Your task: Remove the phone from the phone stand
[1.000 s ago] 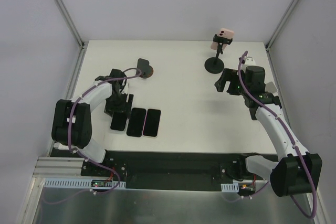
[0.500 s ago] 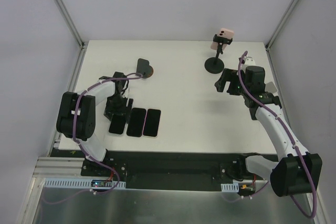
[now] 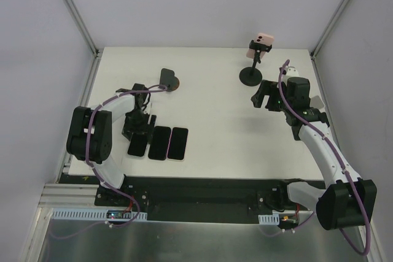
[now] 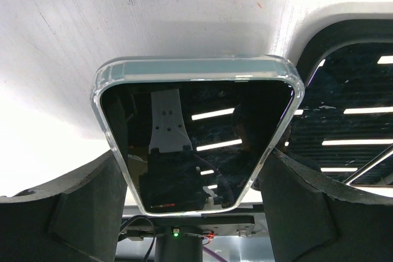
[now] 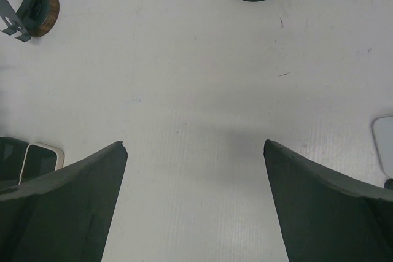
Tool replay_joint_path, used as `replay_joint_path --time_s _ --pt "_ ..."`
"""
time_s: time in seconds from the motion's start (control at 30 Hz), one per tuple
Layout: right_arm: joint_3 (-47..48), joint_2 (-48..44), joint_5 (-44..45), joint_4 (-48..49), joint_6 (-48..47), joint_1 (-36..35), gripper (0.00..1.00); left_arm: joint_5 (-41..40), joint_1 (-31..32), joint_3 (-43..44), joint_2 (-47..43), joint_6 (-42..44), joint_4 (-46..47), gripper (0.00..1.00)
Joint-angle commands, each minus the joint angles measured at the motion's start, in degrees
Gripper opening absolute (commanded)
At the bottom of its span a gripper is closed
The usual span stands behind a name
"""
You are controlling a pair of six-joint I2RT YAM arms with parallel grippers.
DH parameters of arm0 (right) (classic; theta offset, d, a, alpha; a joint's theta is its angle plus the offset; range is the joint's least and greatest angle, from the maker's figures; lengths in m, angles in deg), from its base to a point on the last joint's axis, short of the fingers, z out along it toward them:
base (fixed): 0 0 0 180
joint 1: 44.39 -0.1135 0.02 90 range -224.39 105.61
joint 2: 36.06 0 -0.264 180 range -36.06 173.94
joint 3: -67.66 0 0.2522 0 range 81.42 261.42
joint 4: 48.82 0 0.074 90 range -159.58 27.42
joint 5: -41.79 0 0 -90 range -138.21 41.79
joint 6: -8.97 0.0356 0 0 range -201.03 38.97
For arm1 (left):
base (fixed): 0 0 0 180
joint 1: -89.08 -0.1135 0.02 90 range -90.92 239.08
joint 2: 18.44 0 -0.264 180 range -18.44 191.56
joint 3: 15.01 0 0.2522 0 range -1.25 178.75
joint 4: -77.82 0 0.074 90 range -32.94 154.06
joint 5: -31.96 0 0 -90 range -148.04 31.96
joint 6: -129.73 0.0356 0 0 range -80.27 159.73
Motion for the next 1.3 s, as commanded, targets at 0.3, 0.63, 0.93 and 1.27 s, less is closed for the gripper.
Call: replay_joint_path --time_s 0.3,0.63,0.93,1.27 --pt "2.0 -0.9 0.4 0.3 -0.8 -0.3 0.96 1.4 -0.5 2.0 1.4 0.5 -3.2 0.78" --pt "2.3 -0.8 0.7 0.1 -1.1 -0.3 0.96 2.0 -0.6 2.5 -1.2 -0.1 -3.4 0.84" --pt "2.3 -0.8 0.7 -0.1 -1.0 -0.2 0.96 10.7 -8.1 2.5 -9.2 -4.6 -1.4 0.86" --pt "2.0 -1.2 0.6 0.0 -1.0 -0.3 0.96 19.5 -14.8 -5.4 -10.0 -9.3 5.0 0.86"
